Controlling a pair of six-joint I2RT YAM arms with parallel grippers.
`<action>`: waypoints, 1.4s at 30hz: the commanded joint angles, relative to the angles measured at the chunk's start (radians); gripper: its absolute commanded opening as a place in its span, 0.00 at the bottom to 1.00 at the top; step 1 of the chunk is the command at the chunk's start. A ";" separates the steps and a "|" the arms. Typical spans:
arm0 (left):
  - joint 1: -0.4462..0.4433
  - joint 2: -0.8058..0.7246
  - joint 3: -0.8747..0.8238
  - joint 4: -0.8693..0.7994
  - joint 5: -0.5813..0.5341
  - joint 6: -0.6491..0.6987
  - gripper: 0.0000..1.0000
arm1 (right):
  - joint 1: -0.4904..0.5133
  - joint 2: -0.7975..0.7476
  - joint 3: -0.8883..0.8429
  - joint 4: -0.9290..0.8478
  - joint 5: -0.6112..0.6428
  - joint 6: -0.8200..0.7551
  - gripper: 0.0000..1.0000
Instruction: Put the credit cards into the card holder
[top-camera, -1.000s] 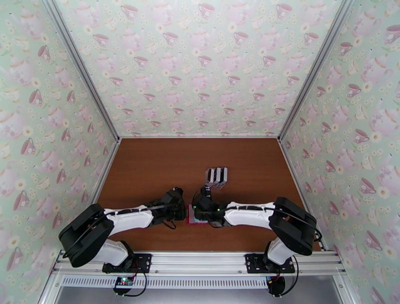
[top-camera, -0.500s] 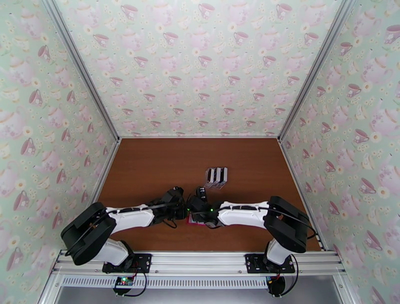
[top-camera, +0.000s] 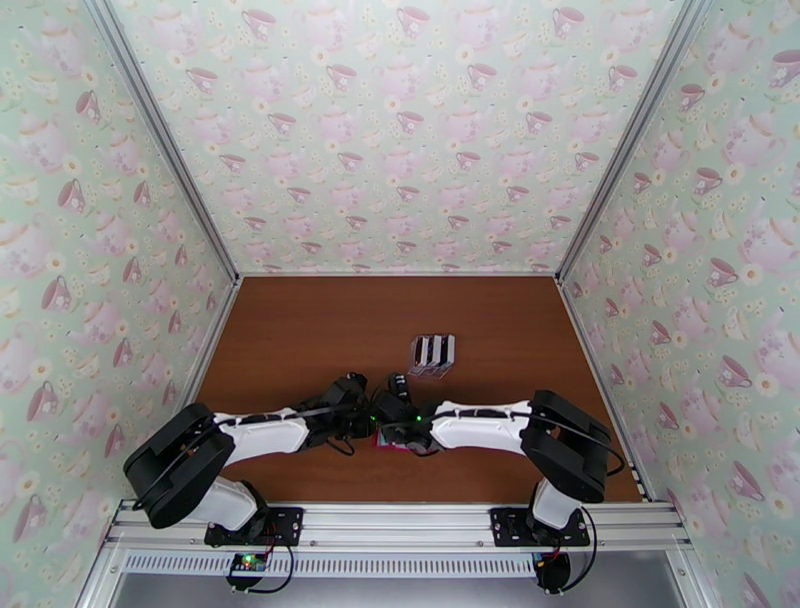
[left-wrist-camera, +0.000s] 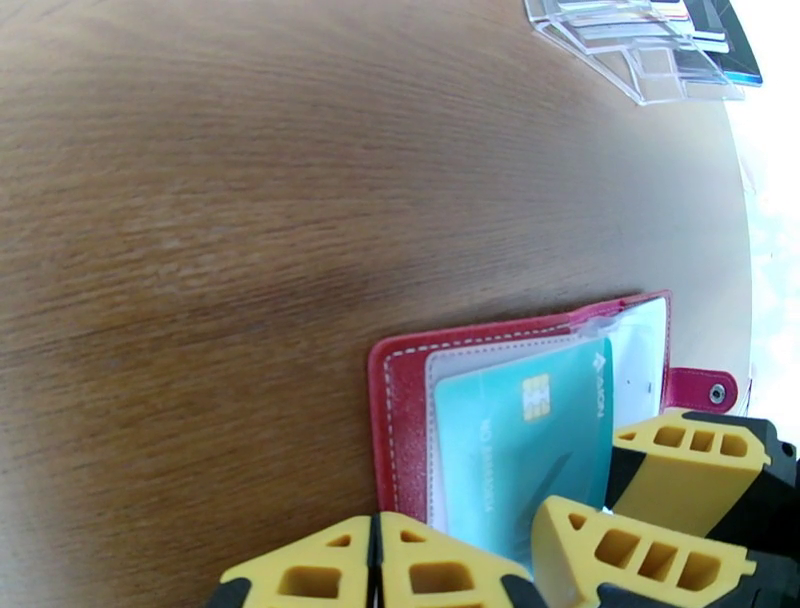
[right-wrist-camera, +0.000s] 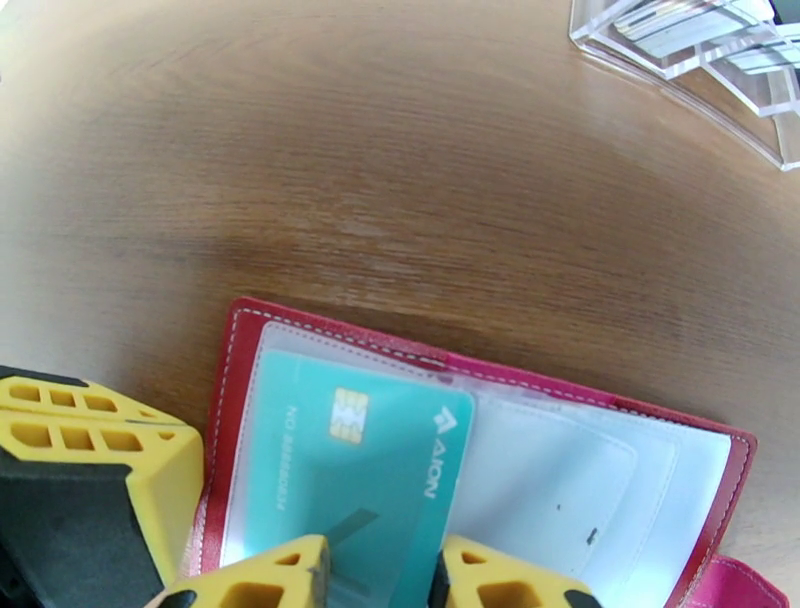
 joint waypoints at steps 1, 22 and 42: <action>-0.005 0.057 -0.026 -0.005 0.021 -0.007 0.08 | 0.015 -0.010 0.036 -0.013 -0.004 -0.021 0.39; -0.007 -0.067 -0.020 -0.046 0.035 -0.008 0.08 | -0.009 -0.113 0.030 -0.115 0.036 -0.038 0.42; -0.018 -0.037 -0.042 -0.014 0.046 -0.029 0.08 | -0.008 -0.007 0.010 -0.050 -0.033 -0.013 0.41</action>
